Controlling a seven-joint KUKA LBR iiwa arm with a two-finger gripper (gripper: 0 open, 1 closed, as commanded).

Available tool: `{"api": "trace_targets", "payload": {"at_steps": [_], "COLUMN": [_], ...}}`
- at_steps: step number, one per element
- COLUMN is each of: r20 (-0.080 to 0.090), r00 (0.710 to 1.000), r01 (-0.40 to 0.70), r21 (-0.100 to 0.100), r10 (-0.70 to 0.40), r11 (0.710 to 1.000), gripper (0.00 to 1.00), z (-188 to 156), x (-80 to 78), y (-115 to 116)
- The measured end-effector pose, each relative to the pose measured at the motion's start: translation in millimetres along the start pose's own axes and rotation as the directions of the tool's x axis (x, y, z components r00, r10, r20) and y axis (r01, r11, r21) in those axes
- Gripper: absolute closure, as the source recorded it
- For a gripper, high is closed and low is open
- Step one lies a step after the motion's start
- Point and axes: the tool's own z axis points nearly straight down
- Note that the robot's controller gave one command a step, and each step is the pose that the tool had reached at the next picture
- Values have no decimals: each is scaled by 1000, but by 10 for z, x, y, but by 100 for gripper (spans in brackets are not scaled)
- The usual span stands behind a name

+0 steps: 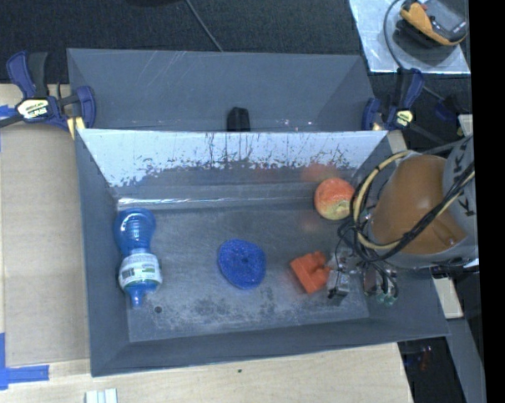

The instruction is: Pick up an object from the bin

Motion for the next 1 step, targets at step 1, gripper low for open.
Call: {"api": "trace_targets", "payload": {"at_steps": [1], "r20": [-14], "r00": [1000], "r01": [1], "r21": [0], "r10": [-1], "r11": [1000], "gripper": [100], "z": [-340], "x": [38], "y": [-3]}}
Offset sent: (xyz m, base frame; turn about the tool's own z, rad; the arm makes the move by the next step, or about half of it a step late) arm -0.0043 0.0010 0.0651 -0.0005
